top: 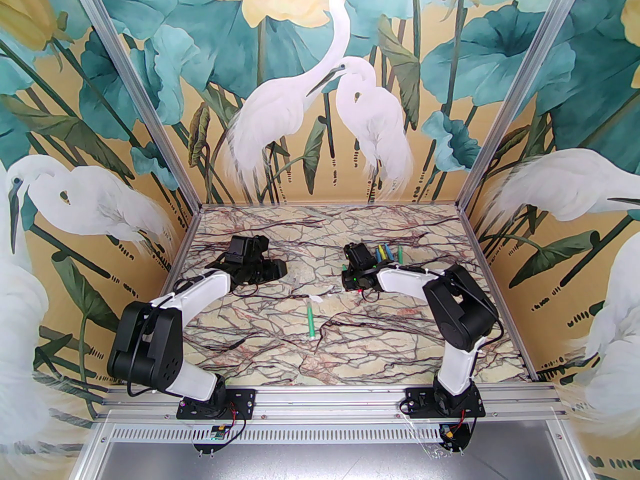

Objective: Open the pen caps

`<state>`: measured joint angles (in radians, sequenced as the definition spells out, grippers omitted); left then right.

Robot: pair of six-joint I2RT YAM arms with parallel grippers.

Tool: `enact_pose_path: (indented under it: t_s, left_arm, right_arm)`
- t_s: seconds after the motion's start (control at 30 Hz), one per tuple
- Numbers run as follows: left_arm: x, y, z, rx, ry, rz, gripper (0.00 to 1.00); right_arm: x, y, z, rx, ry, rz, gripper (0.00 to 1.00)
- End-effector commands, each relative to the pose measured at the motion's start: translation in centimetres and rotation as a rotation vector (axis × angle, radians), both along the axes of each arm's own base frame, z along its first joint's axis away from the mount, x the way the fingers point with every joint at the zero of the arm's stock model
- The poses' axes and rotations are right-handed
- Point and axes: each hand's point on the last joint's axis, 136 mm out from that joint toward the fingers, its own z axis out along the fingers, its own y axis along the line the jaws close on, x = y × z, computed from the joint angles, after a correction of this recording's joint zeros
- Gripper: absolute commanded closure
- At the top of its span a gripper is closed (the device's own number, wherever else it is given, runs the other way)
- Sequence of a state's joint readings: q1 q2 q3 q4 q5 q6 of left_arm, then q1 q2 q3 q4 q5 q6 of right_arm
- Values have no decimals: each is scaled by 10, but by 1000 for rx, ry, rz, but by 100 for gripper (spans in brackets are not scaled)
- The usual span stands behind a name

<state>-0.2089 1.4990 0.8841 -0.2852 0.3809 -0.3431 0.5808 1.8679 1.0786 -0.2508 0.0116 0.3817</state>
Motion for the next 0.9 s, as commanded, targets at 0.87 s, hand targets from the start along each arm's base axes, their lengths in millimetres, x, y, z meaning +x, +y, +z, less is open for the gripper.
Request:
enact_pose_path:
  t_s: [0.87]
  left_arm:
    - [-19,6,7,26,-46,-18,45]
  right_arm:
    - [-15,1,30,-100,-34,35,62]
